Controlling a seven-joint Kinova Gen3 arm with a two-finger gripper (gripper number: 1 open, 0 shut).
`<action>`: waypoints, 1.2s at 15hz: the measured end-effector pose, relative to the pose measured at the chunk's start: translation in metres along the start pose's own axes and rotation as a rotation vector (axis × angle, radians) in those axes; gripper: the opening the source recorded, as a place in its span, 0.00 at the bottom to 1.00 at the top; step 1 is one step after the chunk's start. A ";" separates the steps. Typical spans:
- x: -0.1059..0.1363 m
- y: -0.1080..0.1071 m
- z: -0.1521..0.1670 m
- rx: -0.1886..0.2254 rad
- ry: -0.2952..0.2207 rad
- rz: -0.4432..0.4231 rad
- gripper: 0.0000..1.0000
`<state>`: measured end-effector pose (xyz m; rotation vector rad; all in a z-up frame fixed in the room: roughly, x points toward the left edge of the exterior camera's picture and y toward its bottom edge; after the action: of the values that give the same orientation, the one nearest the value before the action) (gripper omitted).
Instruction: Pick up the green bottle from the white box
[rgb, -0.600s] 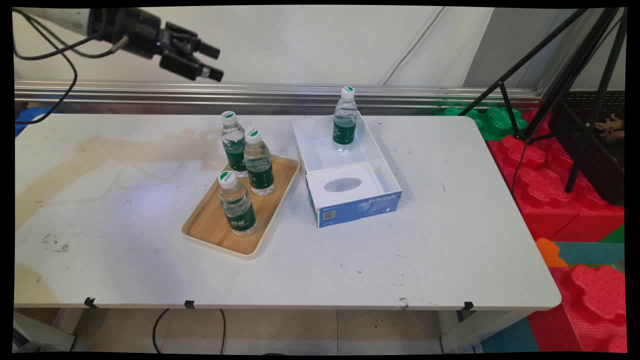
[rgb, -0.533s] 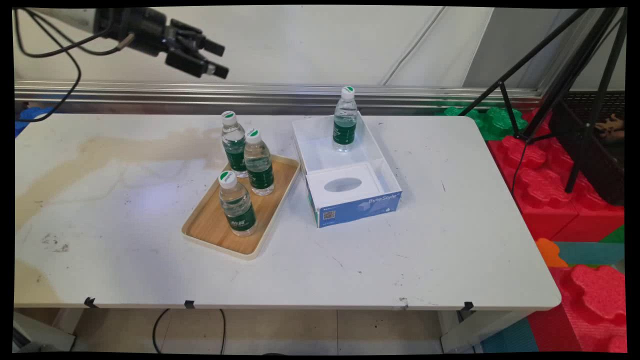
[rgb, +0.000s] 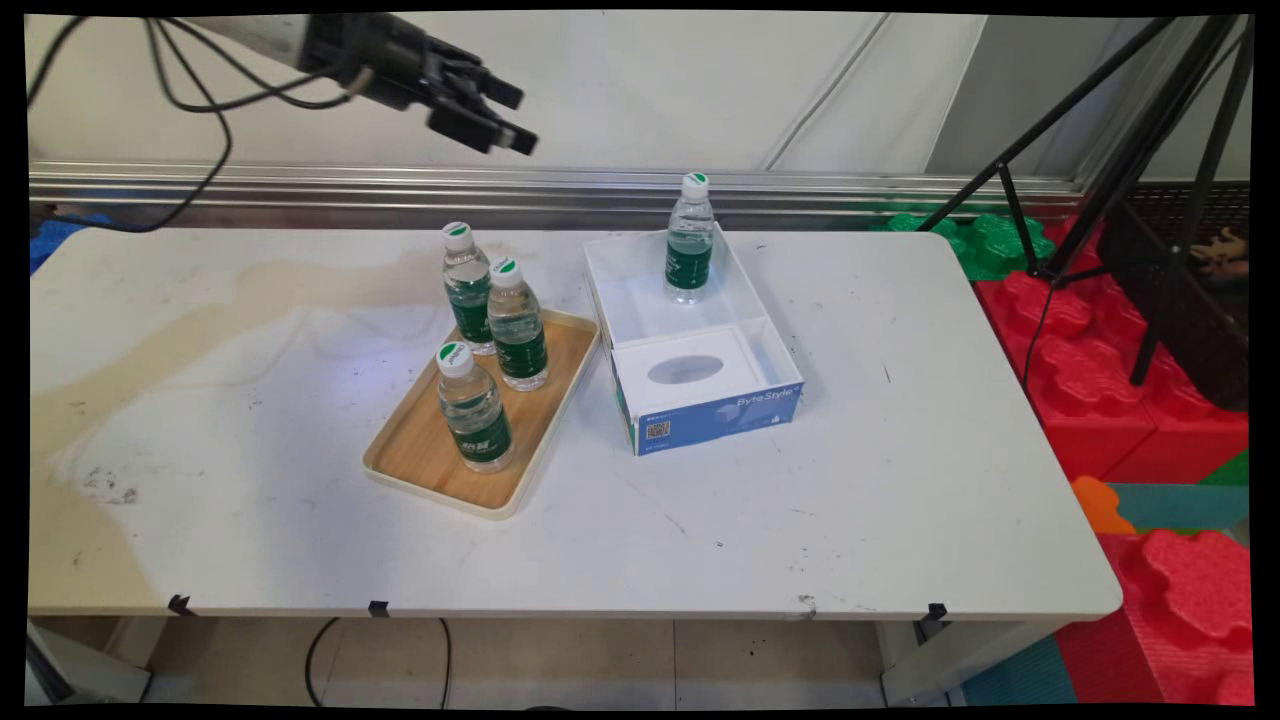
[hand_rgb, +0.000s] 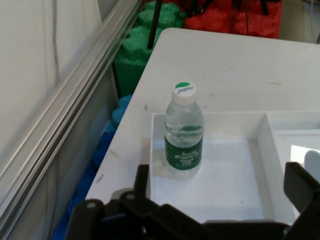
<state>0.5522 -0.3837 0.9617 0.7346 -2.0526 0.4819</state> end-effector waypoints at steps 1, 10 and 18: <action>0.002 -0.001 0.011 0.001 -0.006 0.002 1.00; 0.015 -0.001 0.118 -0.013 -0.091 -0.006 1.00; 0.016 0.001 0.177 -0.033 -0.144 -0.007 1.00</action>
<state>0.4362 -0.4913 0.8796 0.7761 -2.1855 0.4003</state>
